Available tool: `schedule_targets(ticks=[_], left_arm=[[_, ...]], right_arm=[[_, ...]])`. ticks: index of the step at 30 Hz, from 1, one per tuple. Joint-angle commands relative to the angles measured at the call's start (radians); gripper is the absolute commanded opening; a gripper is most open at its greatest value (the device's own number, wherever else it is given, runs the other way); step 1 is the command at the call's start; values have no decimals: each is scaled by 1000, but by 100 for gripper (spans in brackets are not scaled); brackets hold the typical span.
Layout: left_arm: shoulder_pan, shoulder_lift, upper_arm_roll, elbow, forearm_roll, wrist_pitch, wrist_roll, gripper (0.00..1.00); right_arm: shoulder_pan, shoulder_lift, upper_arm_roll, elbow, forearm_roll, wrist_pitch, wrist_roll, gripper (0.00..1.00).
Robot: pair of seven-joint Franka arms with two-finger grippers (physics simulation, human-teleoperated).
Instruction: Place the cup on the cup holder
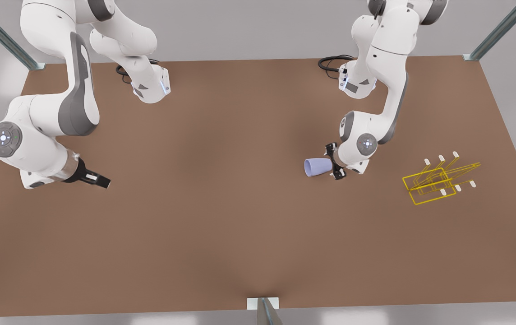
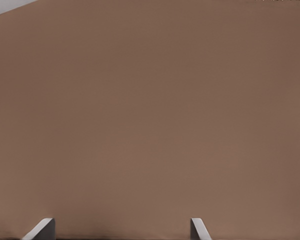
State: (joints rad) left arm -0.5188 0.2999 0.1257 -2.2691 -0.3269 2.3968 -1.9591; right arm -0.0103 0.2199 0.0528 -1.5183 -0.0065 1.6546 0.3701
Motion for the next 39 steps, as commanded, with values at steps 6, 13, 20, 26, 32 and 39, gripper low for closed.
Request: schedule_targets(ticks=[6, 13, 20, 26, 32, 39], left_arm=[[-23, 31, -1, 0, -32, 19, -287, 100], [-63, 41, -1, 20, -29, 21, -273, 100], [-83, 108, -1, 57, -29, 59, -273, 100], [-99, 140, -3, 66, -29, 71, -273, 100], [-110, 156, -3, 72, -32, 71, -274, 73], [-52, 53, 9, 148, -18, -71, -227, 76]], right_arm=[[-2, 2, -1, 0, -1, -30, -430, 100], [-2, 1, -1, -3, -1, -32, -430, 100], [-3, 1, -1, -5, 0, -38, -428, 100], [-3, 2, -1, -6, 0, -38, -428, 100], [0, 2, -1, -5, 0, -35, -428, 100], [1, 2, 1, -5, 0, -32, -428, 100]])
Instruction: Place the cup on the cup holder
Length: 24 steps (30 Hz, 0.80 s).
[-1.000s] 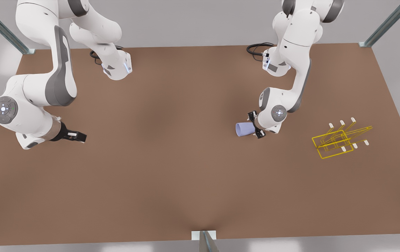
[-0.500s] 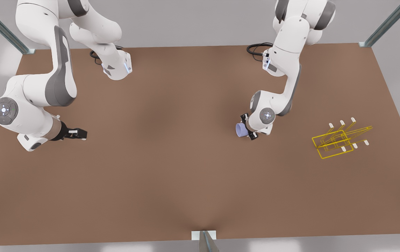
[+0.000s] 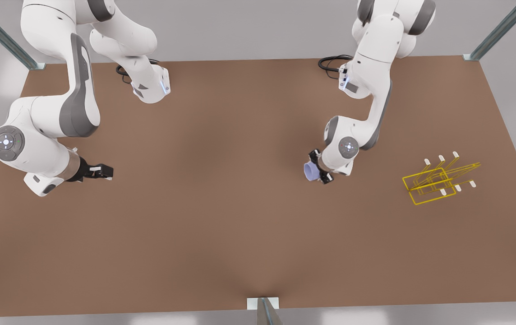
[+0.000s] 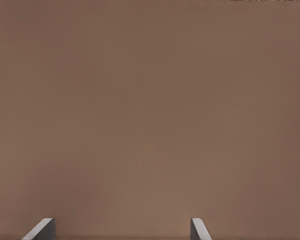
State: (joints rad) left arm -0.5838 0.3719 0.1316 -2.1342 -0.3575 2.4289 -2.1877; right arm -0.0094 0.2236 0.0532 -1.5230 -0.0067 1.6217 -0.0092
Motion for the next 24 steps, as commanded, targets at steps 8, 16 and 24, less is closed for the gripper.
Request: schedule_targets(ticks=[8, 16, 24], left_arm=[[20, 75, 161, 514, 397, -614, 9, 75], [-807, 461, 1194, 441, 456, -507, 393, 75], [-811, 705, 1201, 416, 578, -475, 385, 75]], right_arm=[[2, -3, 2, -5, -2, 3, 23, 100], [-6, -10, -1, -22, -2, 1, 8, 100], [-43, 8, -6, -25, 22, 0, -48, 100]])
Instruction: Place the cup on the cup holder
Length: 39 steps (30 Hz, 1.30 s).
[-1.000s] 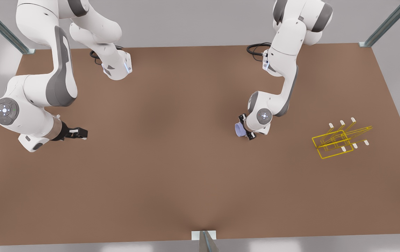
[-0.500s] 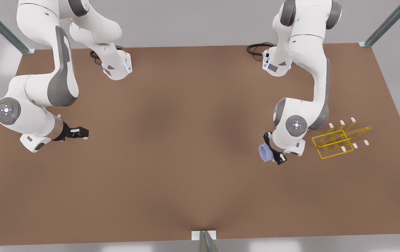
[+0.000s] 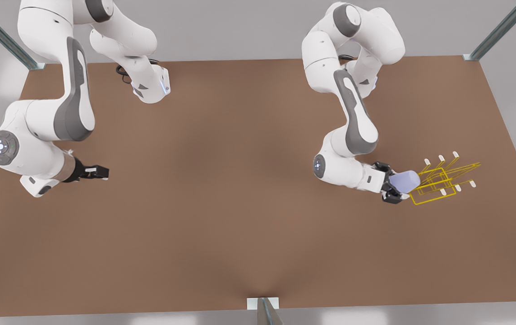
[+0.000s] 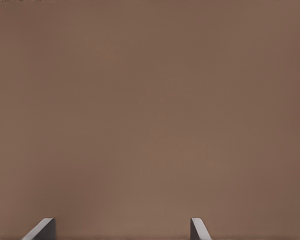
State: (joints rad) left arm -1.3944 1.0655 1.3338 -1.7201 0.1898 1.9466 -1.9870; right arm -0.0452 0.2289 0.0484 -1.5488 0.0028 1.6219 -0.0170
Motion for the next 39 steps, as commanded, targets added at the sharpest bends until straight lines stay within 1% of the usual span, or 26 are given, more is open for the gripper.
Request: schedule_targets(ticks=[1, 2, 3, 4, 5, 6, 9, 12, 14, 16, 18, 20, 22, 23, 28, 30, 34, 36, 39], left_arm=[[-3, 24, -4, 7, 31, 5, 181, 75], [5, 60, -11, 31, 28, 5, 174, 75], [46, 96, -36, 76, 25, 5, 159, 75], [81, 110, -48, 129, 27, 5, 137, 75], [94, 123, -48, 149, 28, 5, 135, 75], [65, 122, -36, 119, 28, 3, 146, 75], [-143, 117, 79, -191, 30, 140, 204, 75], [-179, 103, 104, -314, 34, 195, 206, 75], [-118, 103, 101, -325, 36, 207, 205, 75], [-121, 108, 88, -412, 34, 264, 198, 75], [-118, 108, 90, -449, 34, 274, 200, 75], [-110, 106, 88, -504, 54, 334, 195, 75], [-77, 106, 87, -506, 57, 357, 191, 75], [-80, 106, 85, -553, 57, 416, 185, 75], [-80, 126, 54, -573, 51, 423, 60, 75], [-63, 126, 53, -584, 53, 485, -15, 75], [-72, 126, 54, -634, 59, 522, -13, 75], [-89, 120, 54, -676, 102, 541, -15, 75], [-95, 120, 54, -687, 97, 541, -15, 76]], right_arm=[[-7, 3, -1, 1, 29, -2, -38, 100], [5, 0, 2, 7, 28, 1, -28, 100], [-22, 15, -1, 10, 31, 4, -43, 100], [-18, 13, 4, 15, 29, 3, -41, 100], [-18, 13, 4, 18, 28, 3, -40, 100], [-18, 12, 4, 18, 26, -2, -38, 100], [-16, 10, 7, 21, 25, -10, -37, 100], [-15, 10, 7, 19, 25, -16, -41, 100], [-15, 7, 7, 18, 25, -36, -35, 100], [-18, 7, 5, 16, 26, -36, -37, 100], [-21, 9, 4, 18, 26, -37, -41, 100], [-13, 9, 2, 21, 25, -36, -34, 100], [-13, 9, 2, 21, 23, -36, -34, 100], [-12, 9, 2, 23, 23, -36, -32, 100], [-21, 10, 2, 18, 23, -36, -41, 100], [-19, 10, 1, 18, 23, -36, -40, 100], [-13, 9, 1, 19, 23, -36, -37, 100], [-10, 9, 2, 21, 25, -36, -35, 100], [-13, 9, 4, 19, 23, -33, -40, 100]])
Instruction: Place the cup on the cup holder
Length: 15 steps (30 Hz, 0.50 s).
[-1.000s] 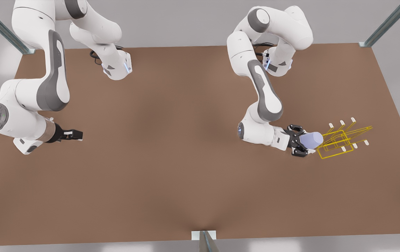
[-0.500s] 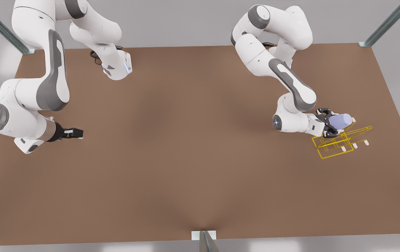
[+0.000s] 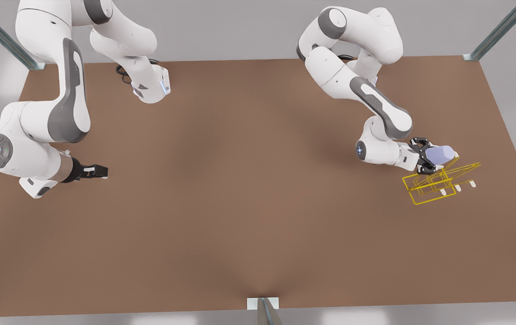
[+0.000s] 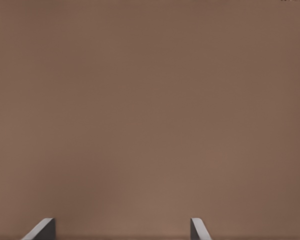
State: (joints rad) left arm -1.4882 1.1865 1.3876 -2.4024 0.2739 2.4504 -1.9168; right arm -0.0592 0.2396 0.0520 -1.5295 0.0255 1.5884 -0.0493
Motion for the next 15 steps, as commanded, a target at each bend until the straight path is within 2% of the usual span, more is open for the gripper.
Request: schedule_targets(ticks=[1, 5, 15], left_arm=[[-1, -1, -1, -1, 5, 38, -88, 76], [11, -1, -4, -1, 7, 50, -163, 81], [63, -8, -2, -1, 56, 90, -169, 81]], right_arm=[[-5, 0, -1, -1, 1, -1, -10, 100], [-7, -2, -3, -1, -1, -2, -10, 100], [-8, -3, -4, -1, -4, -10, -15, 100]])
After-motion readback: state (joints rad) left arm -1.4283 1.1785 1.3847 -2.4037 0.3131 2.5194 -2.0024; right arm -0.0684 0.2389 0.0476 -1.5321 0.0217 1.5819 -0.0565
